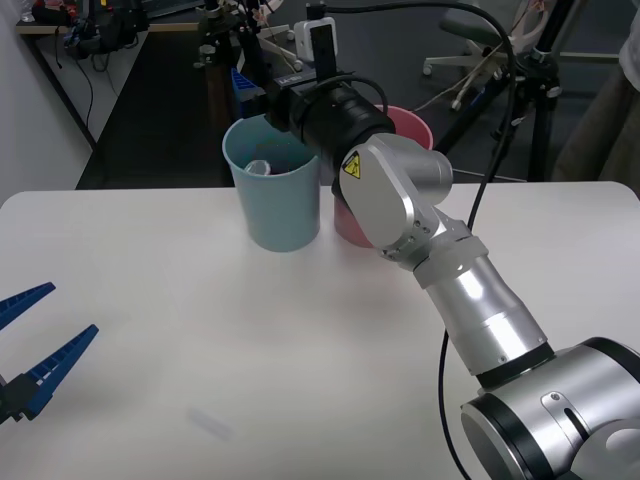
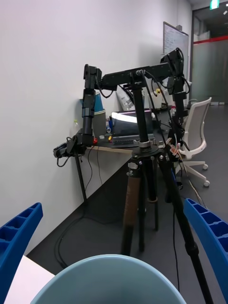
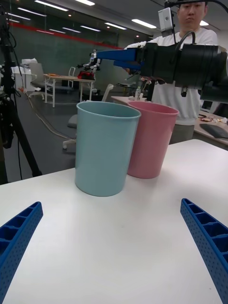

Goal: Grasp the object on the table and drop it into the matching bin: aluminum can to the light blue bin, PET bottle to the pink bin.

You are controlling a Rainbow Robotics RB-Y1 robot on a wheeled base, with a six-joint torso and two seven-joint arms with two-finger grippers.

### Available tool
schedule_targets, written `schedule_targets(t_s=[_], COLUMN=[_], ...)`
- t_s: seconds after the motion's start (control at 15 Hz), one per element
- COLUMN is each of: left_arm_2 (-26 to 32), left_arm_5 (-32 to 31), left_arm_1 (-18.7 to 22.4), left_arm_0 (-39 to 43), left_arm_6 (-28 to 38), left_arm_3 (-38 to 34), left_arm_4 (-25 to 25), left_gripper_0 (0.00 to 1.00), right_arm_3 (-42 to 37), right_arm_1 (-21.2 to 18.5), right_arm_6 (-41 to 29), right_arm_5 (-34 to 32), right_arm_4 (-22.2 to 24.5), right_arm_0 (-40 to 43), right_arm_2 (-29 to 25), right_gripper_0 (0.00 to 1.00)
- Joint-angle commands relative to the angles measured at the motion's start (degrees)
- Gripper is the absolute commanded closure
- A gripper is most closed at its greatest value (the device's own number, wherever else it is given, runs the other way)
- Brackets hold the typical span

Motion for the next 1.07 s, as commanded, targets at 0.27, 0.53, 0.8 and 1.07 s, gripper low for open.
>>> schedule_targets(t_s=[0.27,0.53,0.8,1.07], left_arm_2=[0.00,0.00,0.00,0.00], left_arm_5=[0.00,0.00,0.00,0.00], left_arm_1=[0.00,0.00,0.00,0.00], left_arm_0=[0.00,0.00,0.00,0.00], left_arm_6=[0.00,0.00,0.00,0.00], left_arm_3=[0.00,0.00,0.00,0.00], left_arm_4=[0.00,0.00,0.00,0.00], left_gripper_0=[0.00,0.00,0.00,0.00], right_arm_3=[-0.26,-7.38,-21.62,-36.47], right_arm_1=[0.00,0.00,-1.53,-8.56], right_arm_6=[2.29,4.05,5.90,14.24], right_arm_5=[0.19,-1.31,-7.37,-10.10], right_arm_4=[-2.97,-4.82,-7.37,-18.44], right_arm_0=[0.71,5.46,15.21,28.49], right_arm_2=[-0.72,-0.72,-0.55,0.07], right_gripper_0=[0.00,0.00,0.00,0.00])
